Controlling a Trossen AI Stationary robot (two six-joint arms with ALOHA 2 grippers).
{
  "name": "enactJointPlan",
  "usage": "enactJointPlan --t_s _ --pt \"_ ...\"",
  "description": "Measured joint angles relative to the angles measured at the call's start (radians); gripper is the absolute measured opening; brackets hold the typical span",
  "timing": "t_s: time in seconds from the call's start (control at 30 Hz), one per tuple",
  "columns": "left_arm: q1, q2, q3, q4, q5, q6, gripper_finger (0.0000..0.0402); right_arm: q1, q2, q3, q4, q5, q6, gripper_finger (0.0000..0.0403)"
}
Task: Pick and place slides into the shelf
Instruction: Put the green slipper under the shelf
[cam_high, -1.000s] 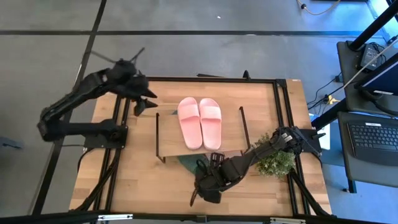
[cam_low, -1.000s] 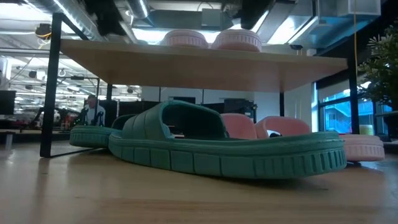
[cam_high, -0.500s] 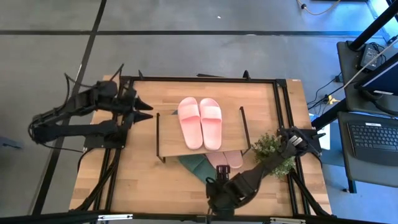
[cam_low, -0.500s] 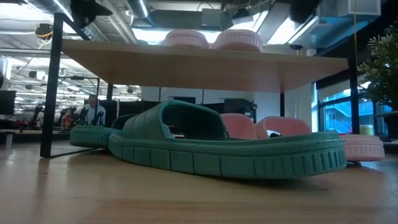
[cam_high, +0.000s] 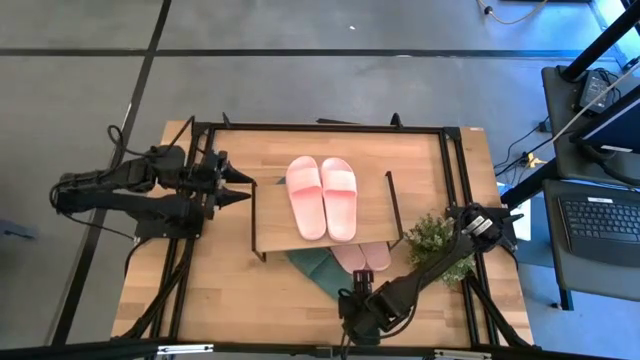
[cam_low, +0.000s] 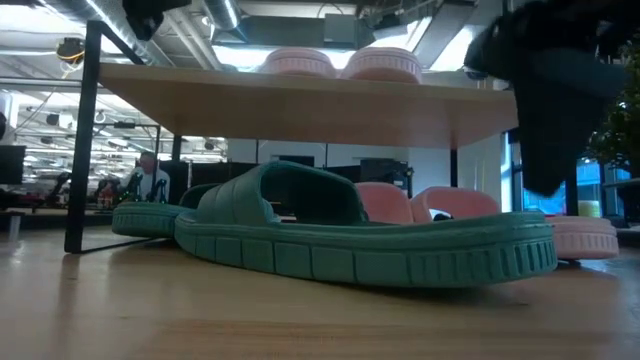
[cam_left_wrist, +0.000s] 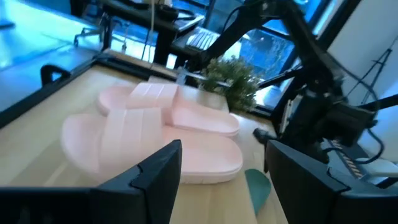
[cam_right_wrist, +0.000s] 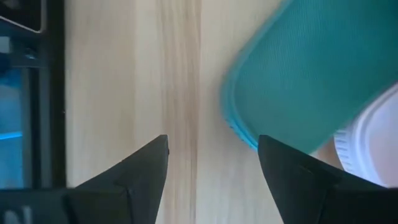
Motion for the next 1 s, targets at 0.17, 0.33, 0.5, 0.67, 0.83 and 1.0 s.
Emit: enactJointPlan --t_s 0.17,0.33,0.5,0.67,0.83,1.0 --pt "-0.056 0.000 0.000 0.007 -0.068 0.006 0.0224 -0.005 0.000 -0.033 0.006 0.000 -0.001 0.0249" --pt "-0.092 0.001 0.000 0.006 -0.111 0.006 0.0224 -0.004 0.000 -0.033 0.007 0.024 -0.026 0.0249" --pt "-0.112 0.001 0.000 0.020 -0.127 0.037 0.0224 -0.005 0.000 -0.033 0.009 0.027 -0.026 0.0249" --pt "-0.129 0.001 0.000 0.043 -0.128 0.048 0.0224 -0.005 0.000 -0.033 0.008 0.019 -0.034 0.0249" --pt "-0.145 0.001 0.000 0.043 -0.130 0.021 0.0224 -0.005 0.000 -0.033 0.004 0.045 -0.053 0.0249" --pt "-0.162 0.003 0.000 0.041 -0.154 0.004 0.0224 -0.005 0.000 -0.033 -0.010 0.123 -0.148 0.0247"
